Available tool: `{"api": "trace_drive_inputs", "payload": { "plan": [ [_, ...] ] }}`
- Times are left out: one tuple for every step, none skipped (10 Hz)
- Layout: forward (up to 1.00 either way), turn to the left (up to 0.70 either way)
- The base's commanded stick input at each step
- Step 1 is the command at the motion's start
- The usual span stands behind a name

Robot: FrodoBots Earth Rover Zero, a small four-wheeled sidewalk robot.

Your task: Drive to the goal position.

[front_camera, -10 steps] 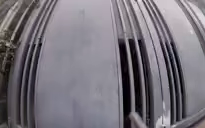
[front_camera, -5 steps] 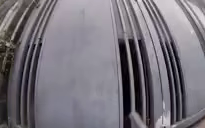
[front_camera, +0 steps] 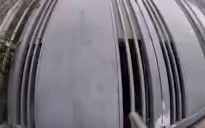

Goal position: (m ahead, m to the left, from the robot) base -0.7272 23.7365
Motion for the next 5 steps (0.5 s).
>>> {"api": "trace_drive_inputs", "payload": {
  "plan": [
    [-0.7,0.22],
    [-0.7,0.21],
    [-0.7,0.19],
    [-0.7,0.2],
    [-0.7,0.18]
  ]
}}
